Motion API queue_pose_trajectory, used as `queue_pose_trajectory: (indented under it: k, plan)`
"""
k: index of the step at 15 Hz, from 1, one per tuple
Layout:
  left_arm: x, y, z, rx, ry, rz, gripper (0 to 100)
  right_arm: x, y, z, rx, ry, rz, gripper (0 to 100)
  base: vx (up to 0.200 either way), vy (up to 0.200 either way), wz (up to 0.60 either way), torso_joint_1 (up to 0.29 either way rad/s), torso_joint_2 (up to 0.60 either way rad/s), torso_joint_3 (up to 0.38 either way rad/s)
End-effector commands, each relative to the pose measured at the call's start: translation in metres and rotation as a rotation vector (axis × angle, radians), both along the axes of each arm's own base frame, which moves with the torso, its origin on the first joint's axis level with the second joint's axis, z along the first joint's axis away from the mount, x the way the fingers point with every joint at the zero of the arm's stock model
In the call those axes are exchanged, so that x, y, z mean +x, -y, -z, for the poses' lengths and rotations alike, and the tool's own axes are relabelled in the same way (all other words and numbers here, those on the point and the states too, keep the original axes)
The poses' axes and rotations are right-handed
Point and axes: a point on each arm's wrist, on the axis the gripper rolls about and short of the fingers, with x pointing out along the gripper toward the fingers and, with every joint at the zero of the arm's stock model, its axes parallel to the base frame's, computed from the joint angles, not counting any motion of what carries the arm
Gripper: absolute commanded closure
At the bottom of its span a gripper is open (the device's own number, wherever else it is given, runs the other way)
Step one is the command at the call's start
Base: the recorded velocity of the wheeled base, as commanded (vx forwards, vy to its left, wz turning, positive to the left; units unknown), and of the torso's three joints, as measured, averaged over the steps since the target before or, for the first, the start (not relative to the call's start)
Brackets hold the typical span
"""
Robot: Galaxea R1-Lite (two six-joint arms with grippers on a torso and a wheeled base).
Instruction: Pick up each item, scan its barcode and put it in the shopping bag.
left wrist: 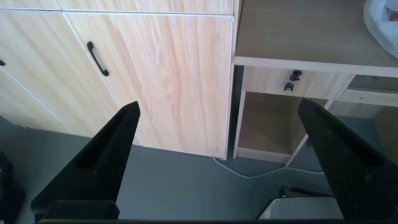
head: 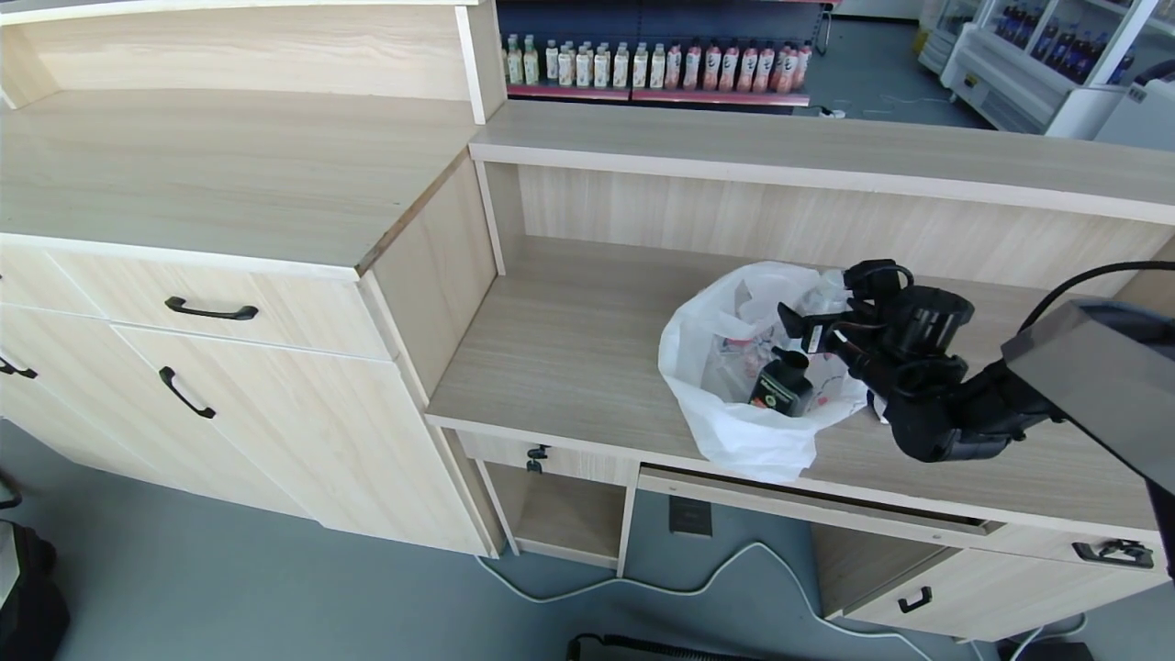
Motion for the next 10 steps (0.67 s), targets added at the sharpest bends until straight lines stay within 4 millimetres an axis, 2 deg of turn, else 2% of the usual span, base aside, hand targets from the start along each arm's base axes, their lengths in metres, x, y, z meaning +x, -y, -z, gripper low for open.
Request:
queue_pose_trajectory:
  k: [1, 2, 4, 5, 7, 8, 9, 10]
  plan:
    - [0.000, 0.000, 0.000, 0.000, 0.001, 0.000, 0, -0.026, 0.002, -0.057, -0.005, 0.087, -0.005, 0, 0.000, 0.000, 0.00, 0.000, 0.00, 0.000]
    - [0.000, 0.000, 0.000, 0.000, 0.001, 0.000, 0, -0.050, 0.004, -0.082, -0.016, 0.108, -0.003, 0, 0.000, 0.000, 0.00, 0.000, 0.00, 0.000]
    - [0.000, 0.000, 0.000, 0.000, 0.001, 0.000, 0, -0.095, 0.015, -0.113, -0.035, 0.123, 0.016, 0, 0.000, 0.000, 0.00, 0.000, 0.00, 0.000]
    - [0.000, 0.000, 0.000, -0.002, 0.001, 0.000, 0, -0.125, 0.018, -0.127, -0.037, 0.109, 0.018, 0, 0.000, 0.000, 0.00, 0.000, 0.00, 0.000]
    - [0.000, 0.000, 0.000, 0.000, 0.001, 0.000, 0, -0.166, 0.022, -0.144, -0.039, 0.094, 0.027, 0, 0.000, 0.000, 0.00, 0.000, 0.00, 0.000]
    - [0.000, 0.000, 0.000, 0.000, 0.001, 0.000, 0, -0.209, 0.025, -0.158, -0.041, 0.080, 0.033, 0, 0.000, 0.000, 0.00, 0.000, 0.00, 0.000]
    - [0.000, 0.000, 0.000, 0.000, 0.001, 0.000, 0, -0.236, 0.029, -0.162, -0.057, 0.058, 0.050, 0, 0.000, 0.000, 0.00, 0.000, 0.00, 0.000]
    - [0.000, 0.000, 0.000, 0.000, 0.001, 0.000, 0, -0.261, 0.034, -0.163, -0.120, 0.045, 0.077, 0, 0.000, 0.000, -0.60, 0.002, -0.01, 0.002]
